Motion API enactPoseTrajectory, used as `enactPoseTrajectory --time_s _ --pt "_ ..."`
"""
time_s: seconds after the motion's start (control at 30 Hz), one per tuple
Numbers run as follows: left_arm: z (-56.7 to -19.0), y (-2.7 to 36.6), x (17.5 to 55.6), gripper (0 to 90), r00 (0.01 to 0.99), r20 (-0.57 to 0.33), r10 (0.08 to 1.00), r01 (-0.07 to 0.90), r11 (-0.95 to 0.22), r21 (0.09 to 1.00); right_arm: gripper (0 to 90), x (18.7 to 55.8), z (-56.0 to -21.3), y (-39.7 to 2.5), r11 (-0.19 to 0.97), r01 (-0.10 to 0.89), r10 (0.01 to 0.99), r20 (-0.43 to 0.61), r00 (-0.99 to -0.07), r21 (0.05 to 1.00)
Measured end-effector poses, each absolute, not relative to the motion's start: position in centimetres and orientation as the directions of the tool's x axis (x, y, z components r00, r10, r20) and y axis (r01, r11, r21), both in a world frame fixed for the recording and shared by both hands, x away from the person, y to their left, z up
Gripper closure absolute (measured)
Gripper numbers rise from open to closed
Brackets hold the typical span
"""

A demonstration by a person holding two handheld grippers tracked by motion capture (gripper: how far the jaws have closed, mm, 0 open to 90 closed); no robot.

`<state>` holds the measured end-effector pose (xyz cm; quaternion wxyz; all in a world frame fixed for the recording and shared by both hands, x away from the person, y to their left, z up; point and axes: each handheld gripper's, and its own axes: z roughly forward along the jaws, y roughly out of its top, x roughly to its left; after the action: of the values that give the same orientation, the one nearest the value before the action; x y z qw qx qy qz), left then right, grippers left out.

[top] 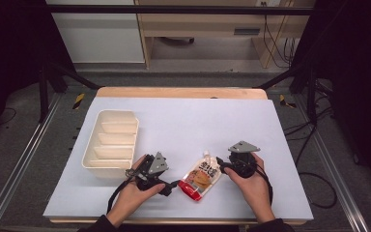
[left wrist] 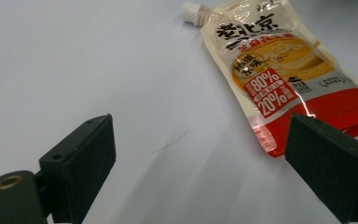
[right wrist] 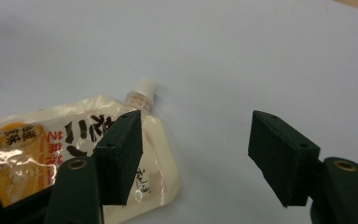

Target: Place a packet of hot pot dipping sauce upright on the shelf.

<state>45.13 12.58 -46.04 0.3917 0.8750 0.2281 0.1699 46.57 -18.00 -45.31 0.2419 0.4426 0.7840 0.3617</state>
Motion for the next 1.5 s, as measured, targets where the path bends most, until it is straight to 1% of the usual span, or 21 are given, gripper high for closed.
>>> enactPoseTrajectory --time_s 0.3,0.6,0.8,0.97,1.5 --pt "-46.1 13.0 45.5 8.4 0.829 0.103 0.550 0.285 -0.573 0.768 45.1 46.2 -45.4 -18.3 0.338 0.530 0.851 -0.012 -0.526 0.777" --pt "-46.2 12.8 45.4 8.5 0.829 0.103 0.550 0.284 -0.572 0.769 49.7 46.5 -45.6 -17.9 0.333 0.550 0.834 0.032 -0.550 0.766" --pt "-46.3 12.6 45.3 9.0 0.833 0.103 0.544 0.282 -0.577 0.766 49.2 46.9 -46.0 -17.8 0.334 0.577 0.830 0.058 -0.555 0.745" --pt "-46.3 12.4 45.1 9.2 0.839 0.100 0.534 0.278 -0.580 0.766 46.4 47.3 -46.5 -17.5 0.347 0.599 0.824 0.071 -0.562 0.721" --pt "-46.4 12.0 44.8 9.2 0.846 0.106 0.523 0.266 -0.587 0.765 46.4 47.5 -47.0 -17.2 0.358 0.629 0.821 0.087 -0.564 0.690"
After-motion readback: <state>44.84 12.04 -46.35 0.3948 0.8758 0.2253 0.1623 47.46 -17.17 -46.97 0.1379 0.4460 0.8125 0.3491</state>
